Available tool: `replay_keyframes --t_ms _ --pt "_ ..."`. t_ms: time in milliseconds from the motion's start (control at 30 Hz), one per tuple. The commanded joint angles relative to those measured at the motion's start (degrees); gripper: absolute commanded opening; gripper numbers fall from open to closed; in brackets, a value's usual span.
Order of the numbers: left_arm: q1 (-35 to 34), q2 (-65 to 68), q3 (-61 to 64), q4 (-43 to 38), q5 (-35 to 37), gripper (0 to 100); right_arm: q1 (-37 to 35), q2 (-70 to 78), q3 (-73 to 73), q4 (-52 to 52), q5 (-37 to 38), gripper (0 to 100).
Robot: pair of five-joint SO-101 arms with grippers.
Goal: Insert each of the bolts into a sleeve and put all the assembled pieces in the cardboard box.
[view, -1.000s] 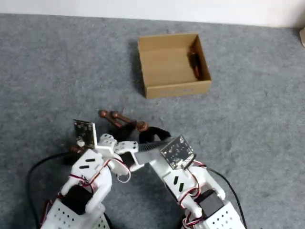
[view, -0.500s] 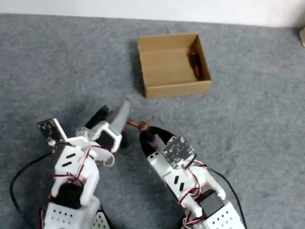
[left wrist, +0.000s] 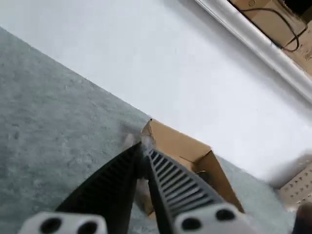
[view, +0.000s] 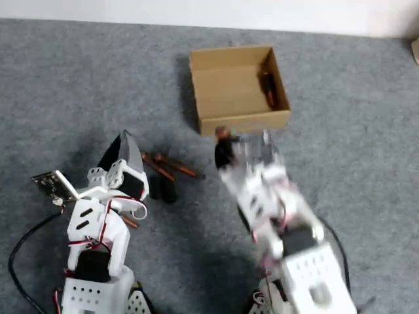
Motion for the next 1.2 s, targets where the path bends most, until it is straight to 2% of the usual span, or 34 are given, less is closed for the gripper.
replay_keyframes --t_ms 0,233,433,500,633,700,900,1033,1167 --pt "-0.3 0.0 1.1 1.0 -2.1 1 4.4 29.5 -30.1 0.8 1.2 0.5" --pt "-0.3 0.0 1.1 1.0 -2.2 1 11.2 75.0 -85.6 22.5 1.1 0.5" --pt "-0.3 0.0 1.1 1.0 -2.2 1 13.6 102.1 -126.1 39.6 1.1 3.3" --pt "-0.3 0.0 1.1 1.0 -2.2 1 13.7 108.7 -137.5 44.5 1.1 12.8" --pt "-0.3 0.0 1.1 1.0 -2.2 1 13.4 118.3 -156.3 54.5 1.1 43.0" --pt "-0.3 0.0 1.1 1.0 -2.2 1 13.3 120.0 -162.8 58.6 1.1 47.1" --pt "-0.3 0.0 1.1 1.0 -2.2 1 13.1 113.3 -160.3 66.7 1.1 41.1" --pt "-0.3 0.0 1.1 1.0 -2.2 1 10.7 104.6 -160.0 72.0 1.0 40.7" --pt "-0.3 0.0 1.1 1.0 -2.2 1 9.5 95.8 -159.4 71.9 -4.7 40.7"
